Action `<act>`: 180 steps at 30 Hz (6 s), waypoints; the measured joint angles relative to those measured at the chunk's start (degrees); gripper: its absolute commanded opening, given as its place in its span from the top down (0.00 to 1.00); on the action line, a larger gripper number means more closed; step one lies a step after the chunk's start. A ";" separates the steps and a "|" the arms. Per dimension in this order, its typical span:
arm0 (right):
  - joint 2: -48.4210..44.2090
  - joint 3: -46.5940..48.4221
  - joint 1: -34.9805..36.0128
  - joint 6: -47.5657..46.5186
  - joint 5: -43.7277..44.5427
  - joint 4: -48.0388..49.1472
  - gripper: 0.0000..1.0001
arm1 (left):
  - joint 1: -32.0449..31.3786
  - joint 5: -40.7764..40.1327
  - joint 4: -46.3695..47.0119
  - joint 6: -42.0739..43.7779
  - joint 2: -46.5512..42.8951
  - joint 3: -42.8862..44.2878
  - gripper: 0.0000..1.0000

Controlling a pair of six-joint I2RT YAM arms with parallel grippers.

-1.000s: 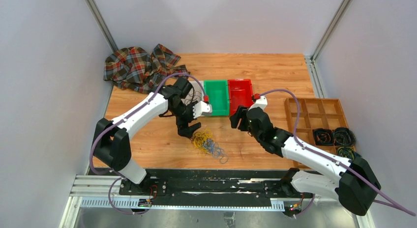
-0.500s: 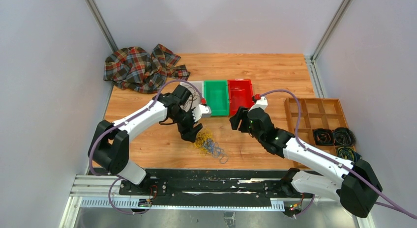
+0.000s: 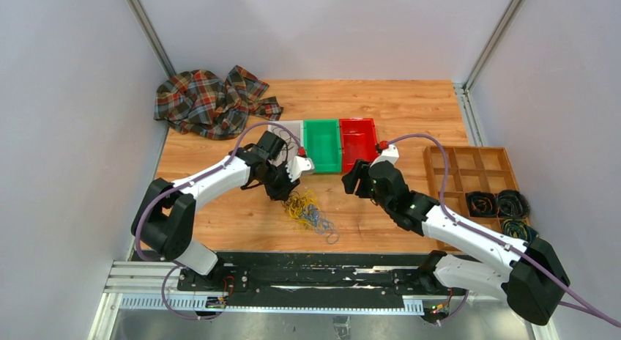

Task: Untangle the cables

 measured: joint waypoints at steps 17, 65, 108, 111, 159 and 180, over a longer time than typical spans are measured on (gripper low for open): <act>1.11 0.04 7.41 -5.42 0.11 8.26 0.33 | -0.02 1.64 -12.61 0.48 -14.53 9.64 0.73; 2.14 0.37 10.71 -9.66 3.54 10.82 0.31 | -0.04 0.61 -7.50 -13.92 -13.31 7.23 0.99; 27.30 12.09 19.47 -16.85 -1.88 34.32 0.39 | -0.07 0.59 -22.77 -18.80 -12.09 63.67 0.99; 27.89 12.07 19.47 -15.89 -2.29 34.88 0.40 | -0.07 -0.96 -22.71 -18.36 -10.54 70.31 0.99; 25.57 12.15 19.47 -16.37 -6.47 33.53 0.33 | -0.07 -14.82 21.40 -6.67 -13.09 78.77 0.99; 35.19 9.51 19.47 -13.35 -5.66 32.09 1.00 | -0.07 -15.82 30.91 6.01 -11.91 79.47 1.00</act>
